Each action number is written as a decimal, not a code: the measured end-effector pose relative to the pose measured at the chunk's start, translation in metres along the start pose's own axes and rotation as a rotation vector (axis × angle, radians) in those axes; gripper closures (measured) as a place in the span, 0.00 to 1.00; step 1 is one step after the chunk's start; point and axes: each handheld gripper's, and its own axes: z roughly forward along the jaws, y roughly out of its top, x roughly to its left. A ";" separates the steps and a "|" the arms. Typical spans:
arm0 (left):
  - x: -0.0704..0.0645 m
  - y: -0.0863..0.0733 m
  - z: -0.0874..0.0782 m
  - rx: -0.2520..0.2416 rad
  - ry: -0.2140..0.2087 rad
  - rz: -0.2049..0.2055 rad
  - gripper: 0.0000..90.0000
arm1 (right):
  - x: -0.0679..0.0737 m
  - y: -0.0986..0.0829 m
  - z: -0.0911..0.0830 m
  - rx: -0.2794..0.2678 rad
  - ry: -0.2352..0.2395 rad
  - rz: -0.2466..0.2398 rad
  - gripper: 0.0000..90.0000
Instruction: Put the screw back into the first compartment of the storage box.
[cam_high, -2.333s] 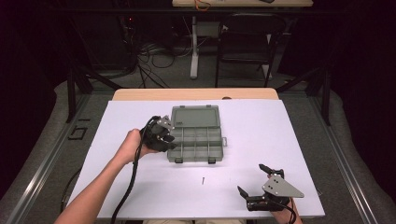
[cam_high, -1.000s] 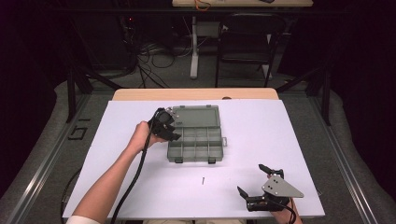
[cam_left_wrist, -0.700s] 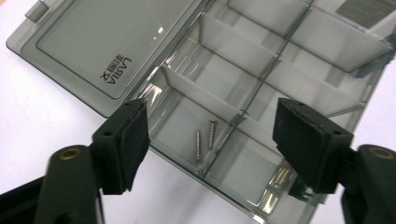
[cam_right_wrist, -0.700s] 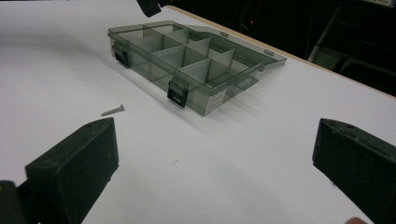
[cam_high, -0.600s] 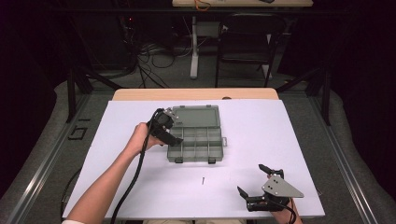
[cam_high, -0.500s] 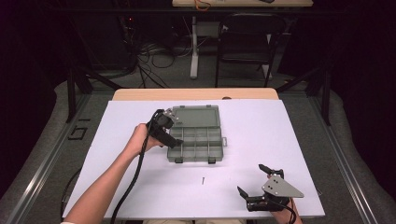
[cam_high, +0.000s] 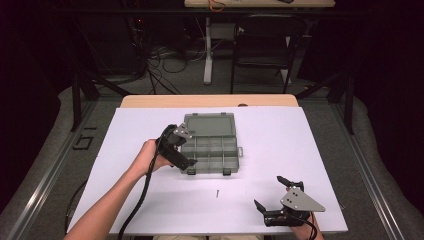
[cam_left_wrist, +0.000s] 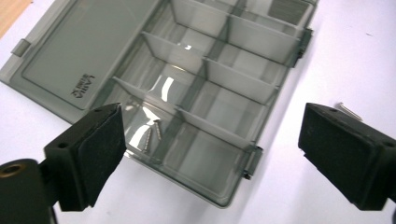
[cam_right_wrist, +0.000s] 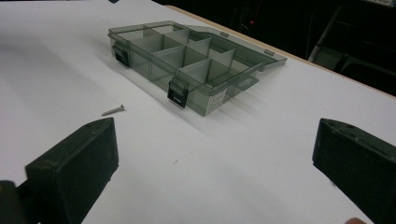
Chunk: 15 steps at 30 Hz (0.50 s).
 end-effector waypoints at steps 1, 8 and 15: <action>-0.002 0.000 0.000 -0.002 -0.001 0.005 0.07 | 0.000 0.000 0.000 -0.003 0.000 0.002 0.00; -0.013 -0.003 -0.001 -0.011 -0.005 0.028 0.04 | 0.000 0.000 0.000 -0.012 -0.006 0.009 0.00; -0.025 -0.007 0.004 -0.008 -0.014 0.048 0.02 | 0.001 0.000 0.001 -0.042 -0.008 0.011 0.00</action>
